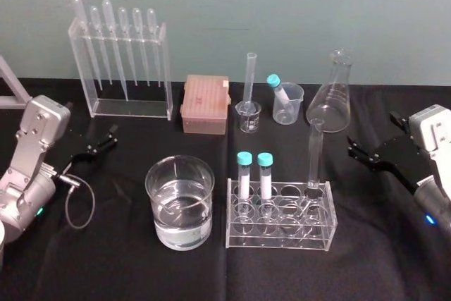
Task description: Hold the test tube with one hand and immerse one end into the beaker, then return it to the test tube rack.
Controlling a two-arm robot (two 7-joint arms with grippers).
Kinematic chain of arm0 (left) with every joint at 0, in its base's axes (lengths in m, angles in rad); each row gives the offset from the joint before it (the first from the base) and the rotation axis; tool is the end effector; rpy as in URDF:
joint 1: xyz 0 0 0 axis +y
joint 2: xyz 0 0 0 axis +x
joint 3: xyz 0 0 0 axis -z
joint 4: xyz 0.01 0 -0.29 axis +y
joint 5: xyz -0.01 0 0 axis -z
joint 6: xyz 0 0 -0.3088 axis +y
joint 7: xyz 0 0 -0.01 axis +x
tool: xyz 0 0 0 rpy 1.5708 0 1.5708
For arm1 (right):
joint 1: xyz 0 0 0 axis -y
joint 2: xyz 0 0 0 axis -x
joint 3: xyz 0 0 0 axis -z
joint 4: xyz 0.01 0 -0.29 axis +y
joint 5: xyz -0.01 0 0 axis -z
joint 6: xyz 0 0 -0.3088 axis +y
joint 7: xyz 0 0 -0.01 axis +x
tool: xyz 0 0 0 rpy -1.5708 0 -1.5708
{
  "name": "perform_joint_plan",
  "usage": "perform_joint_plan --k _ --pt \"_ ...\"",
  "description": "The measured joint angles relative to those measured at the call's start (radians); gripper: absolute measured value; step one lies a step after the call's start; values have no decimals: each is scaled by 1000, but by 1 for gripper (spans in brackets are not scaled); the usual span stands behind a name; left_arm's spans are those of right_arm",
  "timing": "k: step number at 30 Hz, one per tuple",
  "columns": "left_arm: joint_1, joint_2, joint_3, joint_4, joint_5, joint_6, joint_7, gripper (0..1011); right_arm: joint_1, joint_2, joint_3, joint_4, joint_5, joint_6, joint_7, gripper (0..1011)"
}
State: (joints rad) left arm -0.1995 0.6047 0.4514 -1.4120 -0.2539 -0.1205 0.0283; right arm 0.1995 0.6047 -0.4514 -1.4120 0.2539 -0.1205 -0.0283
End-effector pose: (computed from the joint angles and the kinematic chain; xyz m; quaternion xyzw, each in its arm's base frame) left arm 0.3581 0.0827 -0.3023 0.1415 -0.1325 0.5799 0.7913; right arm 0.3581 -0.0827 -0.3023 -0.1415 -0.1325 -0.5799 0.7913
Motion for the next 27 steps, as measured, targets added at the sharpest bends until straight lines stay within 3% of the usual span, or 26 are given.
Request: perform_joint_plan --k 27 --pt "0 0 0 0 0 0 0 1000 0 0 0 0 0 0 0 1000"
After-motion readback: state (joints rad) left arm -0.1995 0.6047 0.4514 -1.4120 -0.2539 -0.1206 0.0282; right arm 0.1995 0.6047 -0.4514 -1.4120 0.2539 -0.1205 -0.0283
